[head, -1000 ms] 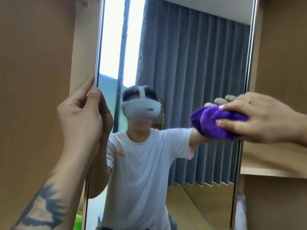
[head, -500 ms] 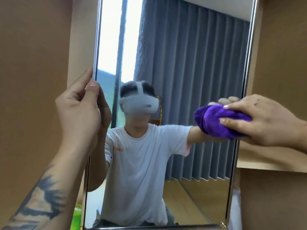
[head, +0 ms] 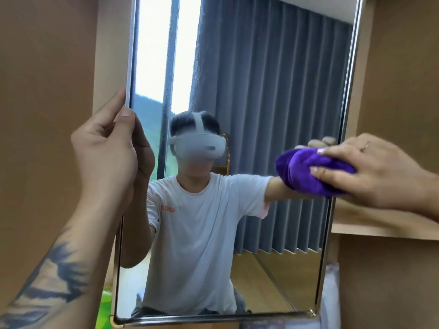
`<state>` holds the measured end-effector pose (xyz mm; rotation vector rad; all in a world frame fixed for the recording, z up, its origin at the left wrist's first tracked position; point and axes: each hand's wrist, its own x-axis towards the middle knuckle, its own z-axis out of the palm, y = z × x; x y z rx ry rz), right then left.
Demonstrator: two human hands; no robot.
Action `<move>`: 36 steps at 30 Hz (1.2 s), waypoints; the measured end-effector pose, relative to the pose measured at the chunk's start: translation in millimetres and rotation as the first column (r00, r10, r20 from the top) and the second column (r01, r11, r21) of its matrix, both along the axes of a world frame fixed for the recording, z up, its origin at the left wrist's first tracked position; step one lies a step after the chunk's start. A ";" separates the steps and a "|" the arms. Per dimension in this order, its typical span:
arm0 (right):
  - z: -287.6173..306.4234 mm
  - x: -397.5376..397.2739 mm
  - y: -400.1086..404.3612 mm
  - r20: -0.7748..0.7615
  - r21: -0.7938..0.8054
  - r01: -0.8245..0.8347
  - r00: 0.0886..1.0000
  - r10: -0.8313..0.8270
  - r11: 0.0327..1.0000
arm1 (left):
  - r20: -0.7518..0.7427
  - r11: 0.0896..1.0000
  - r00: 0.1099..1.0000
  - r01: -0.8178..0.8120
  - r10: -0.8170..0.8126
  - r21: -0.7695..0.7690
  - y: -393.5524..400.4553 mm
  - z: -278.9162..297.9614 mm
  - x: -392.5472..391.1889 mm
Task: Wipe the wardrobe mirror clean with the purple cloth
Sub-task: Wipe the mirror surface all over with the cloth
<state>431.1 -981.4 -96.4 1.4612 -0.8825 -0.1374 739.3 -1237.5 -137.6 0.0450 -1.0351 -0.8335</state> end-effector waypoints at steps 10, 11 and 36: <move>-34.5 39.3 -40.7 0.066 -0.071 -0.144 0.987 0.149 0.987 | 0.001 1.000 1.000 0.004 -0.004 -0.016 -8.3 -3.6 -0.9; -43.4 43.3 -42.2 -0.028 0.009 -0.134 0.991 0.134 0.991 | 0.009 1.000 1.000 0.007 -0.007 -0.014 -9.6 -4.4 -0.3; 30.9 94.4 -84.4 0.418 -0.453 -0.081 0.860 0.292 0.888 | 0.005 0.996 0.999 0.051 -0.051 0.072 11.8 -17.6 5.3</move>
